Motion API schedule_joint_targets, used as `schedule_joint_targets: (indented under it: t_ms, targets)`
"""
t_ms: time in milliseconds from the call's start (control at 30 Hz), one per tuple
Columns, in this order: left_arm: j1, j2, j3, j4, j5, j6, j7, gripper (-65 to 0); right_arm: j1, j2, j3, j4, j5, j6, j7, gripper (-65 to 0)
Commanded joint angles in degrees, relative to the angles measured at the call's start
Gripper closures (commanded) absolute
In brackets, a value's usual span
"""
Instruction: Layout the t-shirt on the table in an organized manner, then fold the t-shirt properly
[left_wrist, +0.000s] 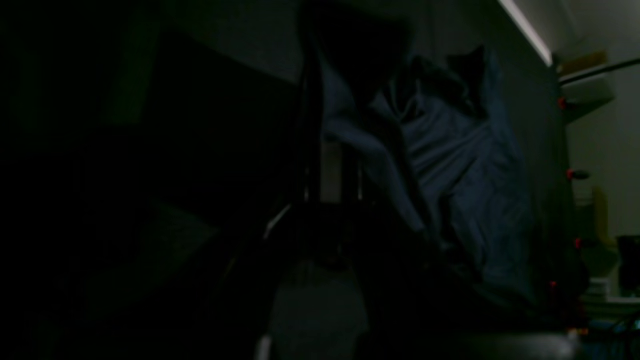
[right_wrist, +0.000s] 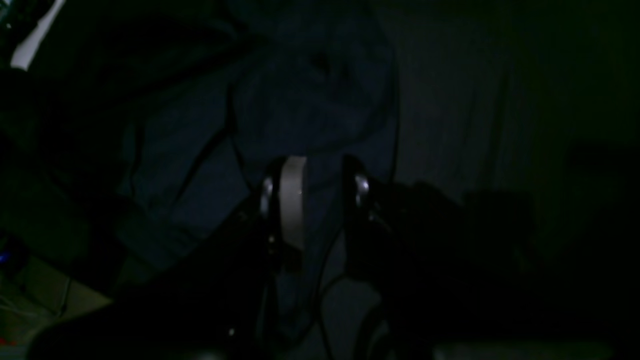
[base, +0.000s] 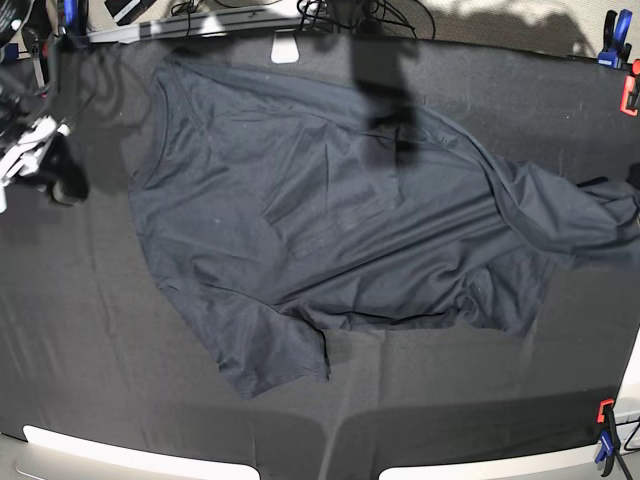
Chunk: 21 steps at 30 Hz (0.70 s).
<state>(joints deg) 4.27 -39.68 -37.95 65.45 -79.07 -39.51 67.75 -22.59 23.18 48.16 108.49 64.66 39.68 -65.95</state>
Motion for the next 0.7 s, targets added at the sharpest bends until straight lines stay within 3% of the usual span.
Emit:
schedule_joint_targets:
  t_ms: [0, 133, 267, 333, 467, 667]
  targets:
    - [-0.5, -0.5, -0.4, 1.0, -1.4, -0.5, -1.7, 0.0, -1.0, 1.1, 0.6, 0.9, 0.8, 0.3, 0.7, -12.6]
    - [-0.9, 3.2, -0.4, 1.4, -1.4, -0.5, -4.4, 0.0, -5.9, 0.9, 1.0, 0.9, 0.0, 0.3, 0.7, -12.6]
    - [-1.8, 6.4, -0.4, 3.8, -1.3, -0.5, -4.6, 0.0, -8.2, -2.1, 2.1, 0.9, -0.2, 0.2, 0.7, -12.7]
    - [-1.9, 7.6, -0.4, 5.8, -1.0, -0.5, -4.6, 0.0, -9.0, -3.8, 2.1, 0.9, -0.2, 0.2, 0.7, -17.3]
    - [-1.9, 8.5, -0.4, 9.5, 1.6, -0.5, -4.6, 0.0, -9.0, -7.9, 2.1, 0.9, -1.6, 0.3, 0.7, -33.5]
    - [-1.9, 8.5, -0.4, 11.5, 1.6, -0.5, -4.7, 0.0, -9.0, -12.0, 1.6, 0.7, -10.2, 0.3, 0.7, -35.6]
